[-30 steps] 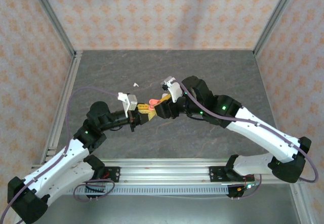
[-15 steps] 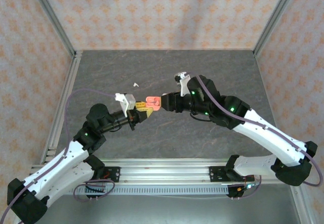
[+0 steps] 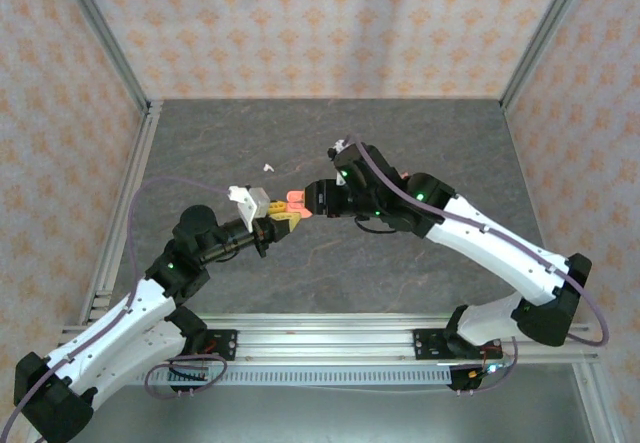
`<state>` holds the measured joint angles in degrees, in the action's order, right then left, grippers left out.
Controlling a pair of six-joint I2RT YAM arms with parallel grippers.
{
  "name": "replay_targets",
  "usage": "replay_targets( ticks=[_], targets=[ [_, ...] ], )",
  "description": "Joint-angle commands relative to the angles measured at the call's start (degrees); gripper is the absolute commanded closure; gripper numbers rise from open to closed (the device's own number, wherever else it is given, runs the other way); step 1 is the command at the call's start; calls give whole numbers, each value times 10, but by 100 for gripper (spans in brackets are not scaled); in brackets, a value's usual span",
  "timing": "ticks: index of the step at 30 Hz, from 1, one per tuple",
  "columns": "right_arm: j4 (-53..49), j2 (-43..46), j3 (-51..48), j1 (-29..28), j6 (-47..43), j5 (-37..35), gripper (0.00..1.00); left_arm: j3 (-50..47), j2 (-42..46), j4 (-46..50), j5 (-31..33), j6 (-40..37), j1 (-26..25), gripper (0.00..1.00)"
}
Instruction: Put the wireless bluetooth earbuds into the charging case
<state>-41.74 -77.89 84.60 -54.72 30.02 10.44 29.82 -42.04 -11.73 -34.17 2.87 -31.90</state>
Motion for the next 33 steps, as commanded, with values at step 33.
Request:
replay_targets(
  ticks=[33],
  targets=[
    [-62, 60, 10, 21, 38, -37, 51, -31, -20, -93, -30, -62, -3, 100]
  ],
)
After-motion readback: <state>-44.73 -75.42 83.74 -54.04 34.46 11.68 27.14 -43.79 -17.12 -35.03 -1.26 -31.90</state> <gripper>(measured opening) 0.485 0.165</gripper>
